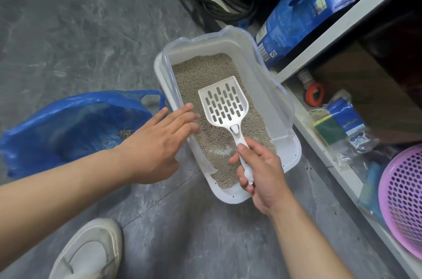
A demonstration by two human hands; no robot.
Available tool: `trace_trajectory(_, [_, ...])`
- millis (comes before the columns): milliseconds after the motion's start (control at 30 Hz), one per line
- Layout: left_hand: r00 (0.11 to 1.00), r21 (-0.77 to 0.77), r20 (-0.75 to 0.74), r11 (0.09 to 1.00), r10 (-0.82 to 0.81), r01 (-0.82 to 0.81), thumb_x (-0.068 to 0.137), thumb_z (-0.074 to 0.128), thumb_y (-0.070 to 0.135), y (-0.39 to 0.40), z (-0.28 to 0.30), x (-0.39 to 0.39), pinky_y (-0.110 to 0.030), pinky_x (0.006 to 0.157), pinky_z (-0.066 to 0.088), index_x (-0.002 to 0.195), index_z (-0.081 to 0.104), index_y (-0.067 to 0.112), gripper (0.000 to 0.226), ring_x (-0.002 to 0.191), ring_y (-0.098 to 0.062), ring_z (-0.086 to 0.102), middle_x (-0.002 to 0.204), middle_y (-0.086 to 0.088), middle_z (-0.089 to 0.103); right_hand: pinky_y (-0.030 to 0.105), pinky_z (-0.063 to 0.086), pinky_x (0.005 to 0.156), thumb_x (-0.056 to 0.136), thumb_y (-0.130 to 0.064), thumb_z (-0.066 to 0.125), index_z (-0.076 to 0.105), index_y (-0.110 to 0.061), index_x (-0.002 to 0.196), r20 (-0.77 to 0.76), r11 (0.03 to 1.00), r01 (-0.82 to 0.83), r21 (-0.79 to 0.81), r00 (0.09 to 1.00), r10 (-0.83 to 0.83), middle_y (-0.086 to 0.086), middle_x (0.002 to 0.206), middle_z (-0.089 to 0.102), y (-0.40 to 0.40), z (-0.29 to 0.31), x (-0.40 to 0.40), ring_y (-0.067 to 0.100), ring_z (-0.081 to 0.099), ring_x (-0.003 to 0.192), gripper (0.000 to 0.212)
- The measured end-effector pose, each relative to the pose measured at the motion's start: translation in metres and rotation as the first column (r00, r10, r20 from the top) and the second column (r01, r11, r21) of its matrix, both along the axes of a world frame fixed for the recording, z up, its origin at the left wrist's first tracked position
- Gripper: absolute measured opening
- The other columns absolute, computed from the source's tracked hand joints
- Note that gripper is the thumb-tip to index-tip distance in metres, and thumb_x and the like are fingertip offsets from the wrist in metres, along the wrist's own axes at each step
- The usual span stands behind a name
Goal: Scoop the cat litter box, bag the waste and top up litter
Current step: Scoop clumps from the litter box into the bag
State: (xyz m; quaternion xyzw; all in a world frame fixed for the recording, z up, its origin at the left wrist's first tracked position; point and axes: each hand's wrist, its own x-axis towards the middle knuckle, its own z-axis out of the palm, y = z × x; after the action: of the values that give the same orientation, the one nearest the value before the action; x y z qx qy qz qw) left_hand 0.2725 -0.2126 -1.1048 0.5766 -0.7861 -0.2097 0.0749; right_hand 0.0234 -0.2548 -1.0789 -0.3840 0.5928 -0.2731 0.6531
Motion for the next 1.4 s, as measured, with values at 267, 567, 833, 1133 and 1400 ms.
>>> trace_trajectory(267, [1.0, 0.018, 0.009, 1.0, -0.009, 0.009, 0.076, 0.056, 0.019, 0.0, 0.0, 0.0, -0.043, 0.126, -0.003, 0.142, 0.03, 0.03, 0.072, 0.154, -0.009, -0.021, 0.166, 0.008, 0.011, 0.018, 0.024, 0.037, 0.1, -0.018, 0.06, 0.063, -0.004, 0.104, -0.221, 0.978, 0.023, 0.209, 0.975, 0.025, 0.014, 0.076, 0.066, -0.009, -0.012, -0.007, 0.012, 0.041, 0.042, 0.014])
trace_trajectory(567, [0.999, -0.021, -0.038, 1.0, -0.012, 0.012, 0.08, 0.058, 0.02, -0.005, 0.018, 0.006, -0.043, 0.128, -0.001, 0.158, 0.017, 0.026, 0.089, 0.156, -0.01, -0.011, 0.17, 0.006, -0.001, 0.024, 0.039, 0.044, 0.099, -0.025, 0.059, 0.069, -0.013, 0.102, -0.451, 0.954, -0.188, 0.236, 0.848, 0.278, 0.01, 0.07, 0.071, -0.027, -0.009, -0.01, 0.015, 0.052, 0.045, 0.016])
trace_trajectory(833, [0.964, -0.057, 0.02, 0.963, 0.264, -0.263, 0.073, 0.053, 0.036, 0.014, 0.018, 0.082, -0.045, 0.127, 0.009, 0.15, 0.038, 0.016, 0.081, 0.156, -0.017, 0.012, 0.166, -0.004, 0.026, 0.03, 0.034, 0.052, 0.097, -0.035, 0.057, 0.065, -0.021, 0.08, -0.831, 0.773, -0.592, 0.228, 0.295, 0.471, -0.002, 0.071, 0.063, -0.03, -0.004, -0.004, 0.015, 0.058, 0.065, 0.023])
trace_trajectory(1133, [0.932, -0.019, 0.209, 0.954, 0.296, -0.299, 0.075, 0.053, 0.041, 0.053, 0.009, 0.117, -0.051, 0.125, 0.017, 0.146, 0.045, 0.011, 0.078, 0.153, -0.025, 0.025, 0.159, -0.01, 0.038, 0.034, 0.051, 0.069, 0.092, -0.045, 0.06, 0.068, -0.018, 0.095, -0.887, 0.666, -0.656, 0.356, -0.013, 0.461, 0.005, 0.093, 0.068, -0.041, 0.015, 0.016, 0.026, 0.064, 0.088, 0.029])
trace_trajectory(1400, [0.885, -0.105, 0.217, 0.911, 0.411, -0.398, 0.076, 0.051, 0.041, 0.07, 0.028, 0.144, -0.054, 0.124, 0.019, 0.144, 0.045, 0.013, 0.074, 0.149, -0.027, 0.033, 0.153, -0.011, 0.044, 0.042, 0.046, 0.096, 0.093, -0.025, 0.063, 0.064, -0.009, 0.123, -0.875, 0.552, -0.743, -0.378, 0.481, 0.049, 0.012, 0.119, 0.061, -0.042, 0.043, 0.115, 0.034, 0.054, 0.111, 0.034])
